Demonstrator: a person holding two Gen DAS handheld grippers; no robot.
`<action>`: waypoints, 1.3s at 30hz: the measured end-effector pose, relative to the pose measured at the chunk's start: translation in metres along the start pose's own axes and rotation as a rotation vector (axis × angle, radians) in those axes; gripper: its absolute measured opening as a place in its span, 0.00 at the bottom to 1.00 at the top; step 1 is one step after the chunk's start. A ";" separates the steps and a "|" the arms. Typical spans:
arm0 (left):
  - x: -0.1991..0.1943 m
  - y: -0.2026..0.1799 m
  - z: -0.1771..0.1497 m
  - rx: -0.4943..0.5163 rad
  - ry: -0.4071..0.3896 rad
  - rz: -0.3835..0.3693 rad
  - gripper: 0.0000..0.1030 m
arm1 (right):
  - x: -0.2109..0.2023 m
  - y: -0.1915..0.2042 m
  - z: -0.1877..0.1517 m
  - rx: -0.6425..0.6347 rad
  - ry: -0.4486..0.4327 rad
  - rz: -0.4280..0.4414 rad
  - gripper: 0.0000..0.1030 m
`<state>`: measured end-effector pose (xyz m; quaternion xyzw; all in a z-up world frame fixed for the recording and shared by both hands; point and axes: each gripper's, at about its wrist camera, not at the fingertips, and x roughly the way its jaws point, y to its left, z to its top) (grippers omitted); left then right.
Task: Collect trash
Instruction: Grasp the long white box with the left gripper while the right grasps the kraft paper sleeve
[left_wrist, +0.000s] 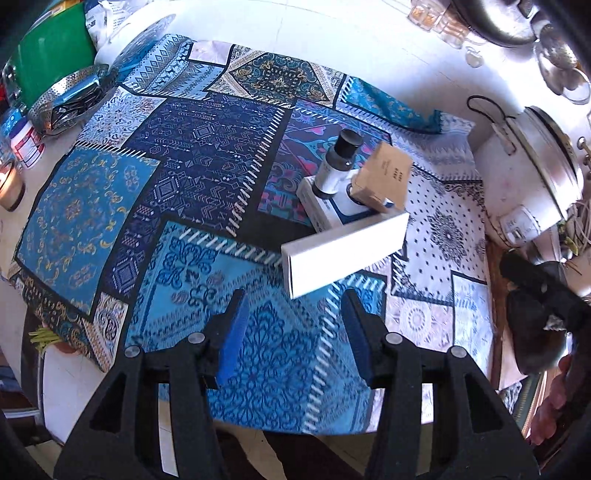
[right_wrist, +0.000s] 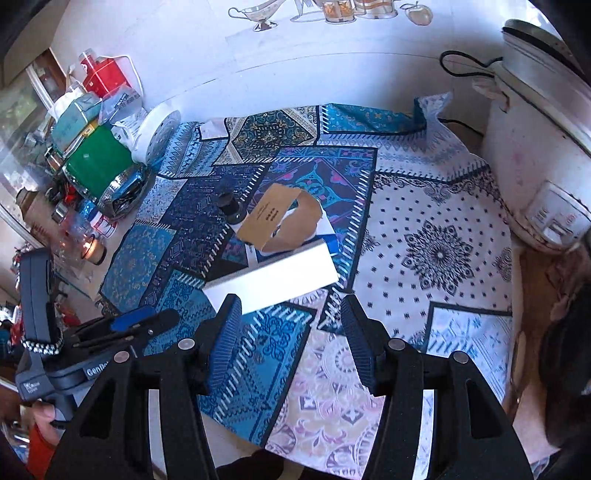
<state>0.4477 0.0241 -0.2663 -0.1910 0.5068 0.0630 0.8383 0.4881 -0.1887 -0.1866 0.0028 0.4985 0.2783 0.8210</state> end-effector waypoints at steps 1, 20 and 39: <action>0.006 0.000 0.005 0.000 0.008 0.012 0.49 | 0.008 -0.002 0.008 0.003 0.010 0.020 0.51; 0.064 0.026 0.048 0.147 0.150 -0.110 0.49 | 0.123 0.019 0.059 0.099 0.137 -0.029 0.51; 0.101 -0.018 0.059 0.289 0.216 -0.171 0.54 | 0.081 -0.034 0.038 0.179 0.052 -0.051 0.34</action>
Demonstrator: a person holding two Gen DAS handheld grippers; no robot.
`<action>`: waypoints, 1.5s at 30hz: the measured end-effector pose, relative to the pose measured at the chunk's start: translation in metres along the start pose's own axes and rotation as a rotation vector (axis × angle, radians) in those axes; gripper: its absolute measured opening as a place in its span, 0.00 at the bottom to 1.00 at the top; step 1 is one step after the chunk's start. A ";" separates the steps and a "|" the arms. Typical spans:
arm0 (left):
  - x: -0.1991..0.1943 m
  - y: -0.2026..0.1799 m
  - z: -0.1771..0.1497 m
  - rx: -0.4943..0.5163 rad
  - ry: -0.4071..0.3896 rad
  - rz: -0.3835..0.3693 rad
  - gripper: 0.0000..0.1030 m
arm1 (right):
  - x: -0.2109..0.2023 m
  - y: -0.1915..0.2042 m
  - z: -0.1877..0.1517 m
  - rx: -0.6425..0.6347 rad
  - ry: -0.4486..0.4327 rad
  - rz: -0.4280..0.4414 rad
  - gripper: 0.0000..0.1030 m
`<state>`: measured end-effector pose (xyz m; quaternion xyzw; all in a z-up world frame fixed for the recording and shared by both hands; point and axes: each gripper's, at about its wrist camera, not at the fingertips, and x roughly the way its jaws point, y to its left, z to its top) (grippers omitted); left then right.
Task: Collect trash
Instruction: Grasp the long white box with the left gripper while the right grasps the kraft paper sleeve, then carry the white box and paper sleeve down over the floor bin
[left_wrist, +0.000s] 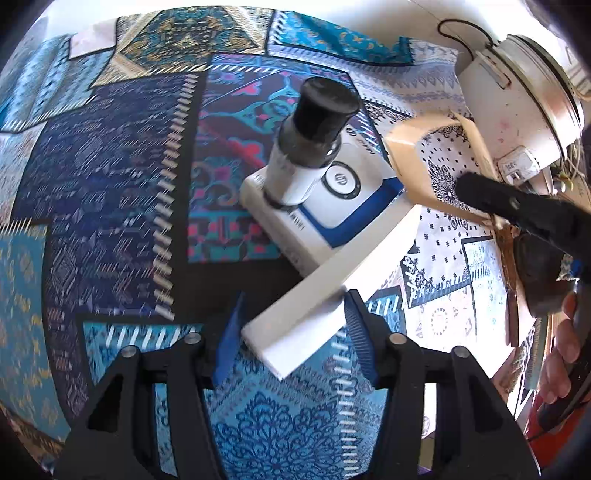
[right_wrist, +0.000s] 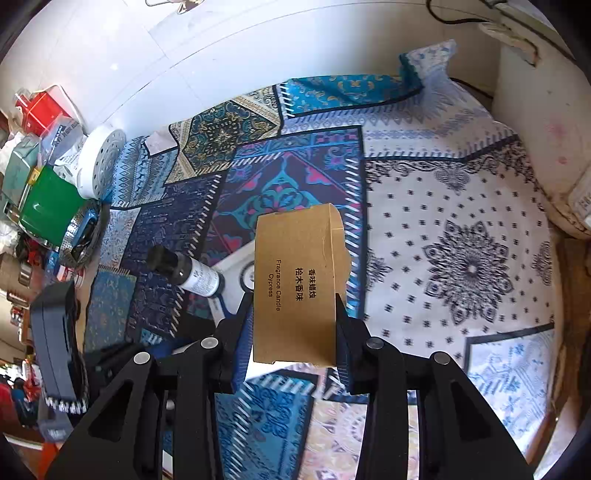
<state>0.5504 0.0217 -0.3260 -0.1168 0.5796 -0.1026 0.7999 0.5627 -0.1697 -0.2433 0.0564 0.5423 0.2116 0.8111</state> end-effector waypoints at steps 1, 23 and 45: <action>0.002 -0.001 0.002 0.014 0.003 -0.002 0.55 | -0.003 -0.004 -0.003 0.001 -0.003 -0.007 0.34; 0.023 -0.089 -0.021 0.155 0.022 0.071 0.17 | -0.036 -0.059 -0.047 0.033 0.018 -0.008 0.34; -0.090 -0.124 -0.121 0.053 -0.263 0.190 0.16 | -0.110 -0.050 -0.117 -0.041 -0.073 0.035 0.34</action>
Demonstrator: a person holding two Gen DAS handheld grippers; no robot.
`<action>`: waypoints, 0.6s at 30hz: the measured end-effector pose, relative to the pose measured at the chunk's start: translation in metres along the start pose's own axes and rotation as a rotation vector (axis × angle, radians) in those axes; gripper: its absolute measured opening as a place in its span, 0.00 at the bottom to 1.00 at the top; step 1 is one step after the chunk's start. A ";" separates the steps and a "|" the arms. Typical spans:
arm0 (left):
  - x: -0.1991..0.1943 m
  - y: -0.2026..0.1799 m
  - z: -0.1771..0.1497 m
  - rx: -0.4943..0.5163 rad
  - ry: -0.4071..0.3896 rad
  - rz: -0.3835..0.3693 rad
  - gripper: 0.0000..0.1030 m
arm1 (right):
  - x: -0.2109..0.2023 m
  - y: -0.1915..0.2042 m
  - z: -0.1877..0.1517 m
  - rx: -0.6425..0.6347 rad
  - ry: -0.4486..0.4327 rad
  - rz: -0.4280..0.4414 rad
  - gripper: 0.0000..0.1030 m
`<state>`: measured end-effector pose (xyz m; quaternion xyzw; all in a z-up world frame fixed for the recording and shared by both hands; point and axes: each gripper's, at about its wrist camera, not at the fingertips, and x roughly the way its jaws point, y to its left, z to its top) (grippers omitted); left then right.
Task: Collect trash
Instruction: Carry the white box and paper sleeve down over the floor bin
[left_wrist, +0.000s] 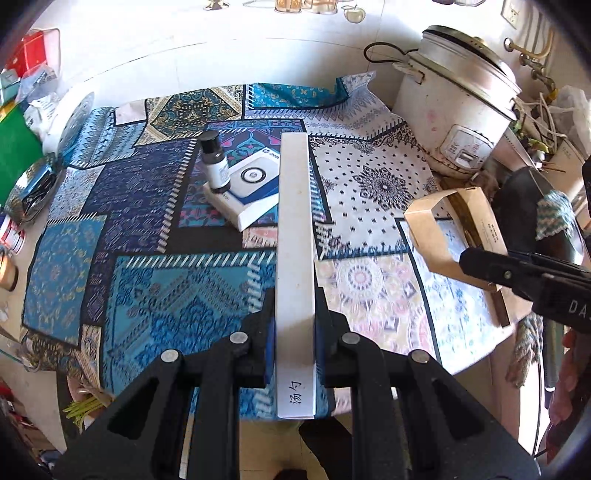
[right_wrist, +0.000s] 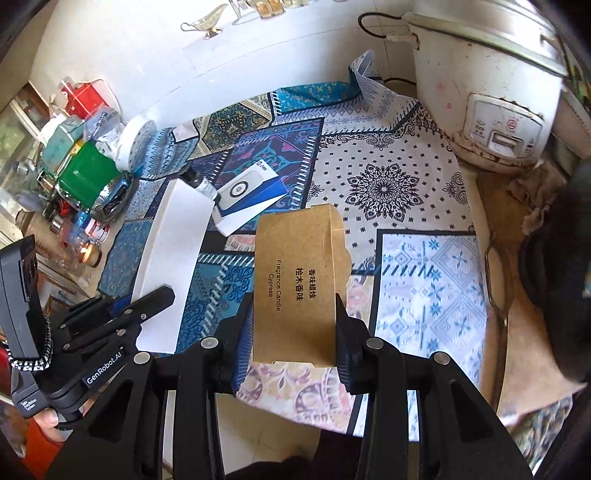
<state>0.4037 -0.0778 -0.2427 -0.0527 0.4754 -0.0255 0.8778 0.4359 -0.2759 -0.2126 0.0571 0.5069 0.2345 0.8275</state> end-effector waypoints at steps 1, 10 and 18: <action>-0.005 0.002 -0.007 0.003 -0.003 -0.006 0.16 | -0.005 0.005 -0.009 0.000 -0.011 -0.008 0.34; -0.066 0.030 -0.110 0.024 -0.002 -0.061 0.16 | -0.036 0.058 -0.103 0.061 -0.075 -0.044 0.34; -0.066 0.044 -0.191 0.029 0.092 -0.087 0.16 | -0.015 0.086 -0.171 0.082 -0.007 -0.040 0.34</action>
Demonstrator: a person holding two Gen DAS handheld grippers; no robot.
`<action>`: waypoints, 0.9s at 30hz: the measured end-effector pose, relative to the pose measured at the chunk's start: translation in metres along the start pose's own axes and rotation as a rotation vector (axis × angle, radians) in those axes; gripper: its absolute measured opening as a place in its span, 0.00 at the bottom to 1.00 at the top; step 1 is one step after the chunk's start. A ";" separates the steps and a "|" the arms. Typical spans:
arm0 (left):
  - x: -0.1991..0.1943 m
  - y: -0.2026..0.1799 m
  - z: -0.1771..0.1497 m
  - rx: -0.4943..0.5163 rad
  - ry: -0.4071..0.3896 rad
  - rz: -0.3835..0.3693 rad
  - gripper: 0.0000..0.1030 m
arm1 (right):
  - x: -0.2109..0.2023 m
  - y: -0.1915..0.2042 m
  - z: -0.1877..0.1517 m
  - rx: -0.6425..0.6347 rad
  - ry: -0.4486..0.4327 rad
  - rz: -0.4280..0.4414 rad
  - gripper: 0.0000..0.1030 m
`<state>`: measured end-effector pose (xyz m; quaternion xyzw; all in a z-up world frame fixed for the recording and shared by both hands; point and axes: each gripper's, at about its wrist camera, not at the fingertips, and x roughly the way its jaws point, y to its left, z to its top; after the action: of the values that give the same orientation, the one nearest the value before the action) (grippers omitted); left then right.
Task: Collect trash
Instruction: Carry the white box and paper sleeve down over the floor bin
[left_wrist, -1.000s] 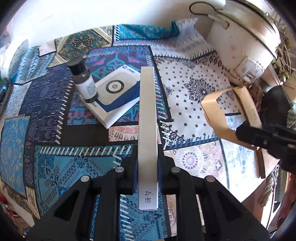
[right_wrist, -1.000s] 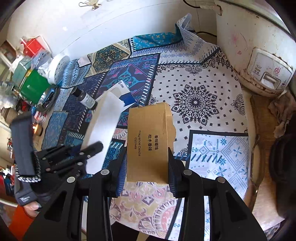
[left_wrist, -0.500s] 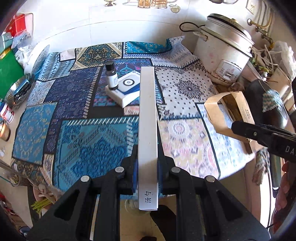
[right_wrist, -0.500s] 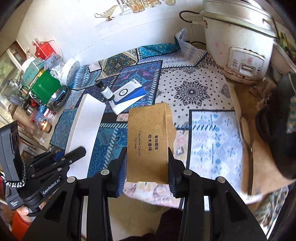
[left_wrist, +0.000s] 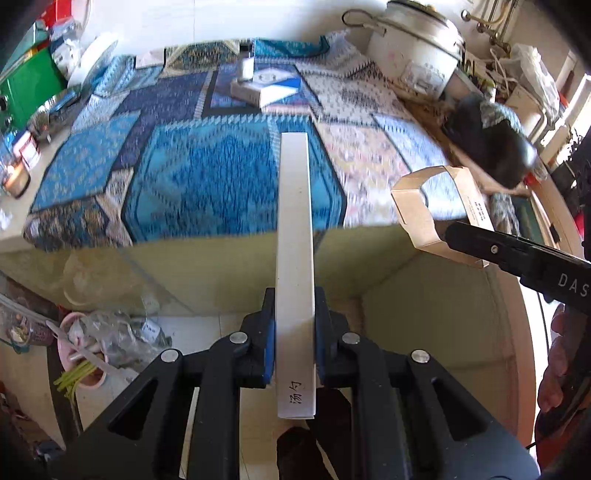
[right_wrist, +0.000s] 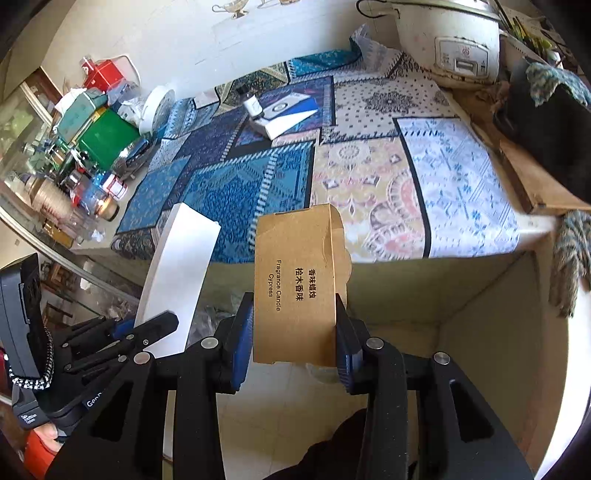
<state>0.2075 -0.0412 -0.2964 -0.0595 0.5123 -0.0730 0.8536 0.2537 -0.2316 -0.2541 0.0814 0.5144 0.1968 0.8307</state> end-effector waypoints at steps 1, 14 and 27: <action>0.006 0.001 -0.008 -0.005 0.018 -0.004 0.16 | 0.006 0.001 -0.007 -0.001 0.019 -0.002 0.34; 0.164 0.033 -0.113 -0.115 0.224 -0.011 0.16 | 0.154 -0.032 -0.086 -0.051 0.204 0.017 0.34; 0.440 0.085 -0.240 -0.219 0.416 -0.026 0.16 | 0.407 -0.132 -0.198 -0.068 0.370 0.039 0.34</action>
<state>0.2053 -0.0460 -0.8052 -0.1421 0.6814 -0.0384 0.7169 0.2704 -0.1980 -0.7238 0.0257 0.6498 0.2419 0.7201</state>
